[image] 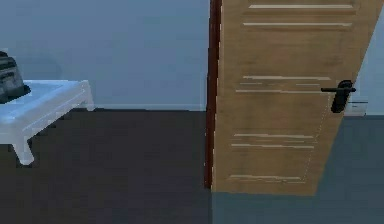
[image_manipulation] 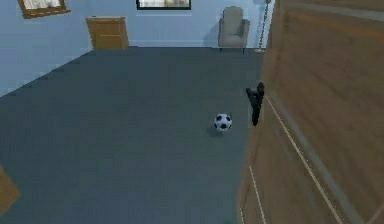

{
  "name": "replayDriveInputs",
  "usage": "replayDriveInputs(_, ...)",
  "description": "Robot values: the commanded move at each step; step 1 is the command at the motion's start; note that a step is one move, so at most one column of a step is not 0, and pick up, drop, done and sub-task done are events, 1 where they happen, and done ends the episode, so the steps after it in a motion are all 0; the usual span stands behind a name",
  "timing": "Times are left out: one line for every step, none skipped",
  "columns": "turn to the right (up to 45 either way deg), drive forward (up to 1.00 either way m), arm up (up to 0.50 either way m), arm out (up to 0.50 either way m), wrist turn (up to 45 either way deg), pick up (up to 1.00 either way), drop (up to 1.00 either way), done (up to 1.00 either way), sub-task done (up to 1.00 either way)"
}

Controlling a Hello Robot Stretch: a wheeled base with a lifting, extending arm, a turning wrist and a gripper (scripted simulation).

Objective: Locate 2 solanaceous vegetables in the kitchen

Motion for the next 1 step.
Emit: replayDriveInputs(3.0, 0.0, 0.0, 0.0, 0.0, 0.0, 0.0, 0.0, 0.0)
